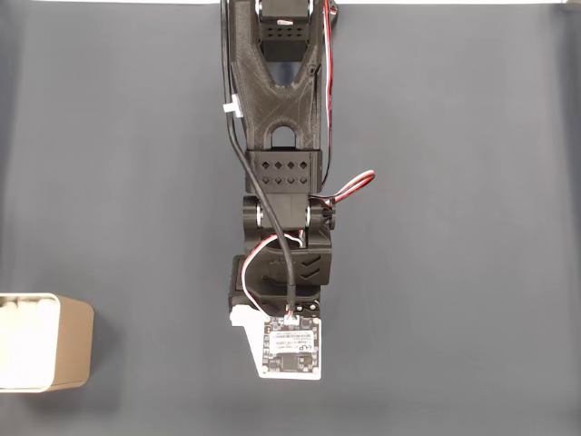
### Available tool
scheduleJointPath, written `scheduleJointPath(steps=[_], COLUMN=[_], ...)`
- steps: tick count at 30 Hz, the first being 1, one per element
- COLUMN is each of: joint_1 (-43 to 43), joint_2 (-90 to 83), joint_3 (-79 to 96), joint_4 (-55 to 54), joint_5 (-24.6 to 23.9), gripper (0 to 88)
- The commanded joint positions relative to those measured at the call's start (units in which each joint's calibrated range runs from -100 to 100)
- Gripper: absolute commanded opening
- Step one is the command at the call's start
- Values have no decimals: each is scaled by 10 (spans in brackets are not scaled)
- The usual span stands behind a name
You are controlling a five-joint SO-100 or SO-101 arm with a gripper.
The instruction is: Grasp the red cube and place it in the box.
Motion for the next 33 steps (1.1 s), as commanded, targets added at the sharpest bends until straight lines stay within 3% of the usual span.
scheduleJointPath(steps=[1,13,33], joint_1=[8,8,24], joint_2=[-15,-16,-89], joint_3=[-25,-38,-117], joint_4=[10,39,128], joint_5=[8,19,3], gripper=[120,58,30])
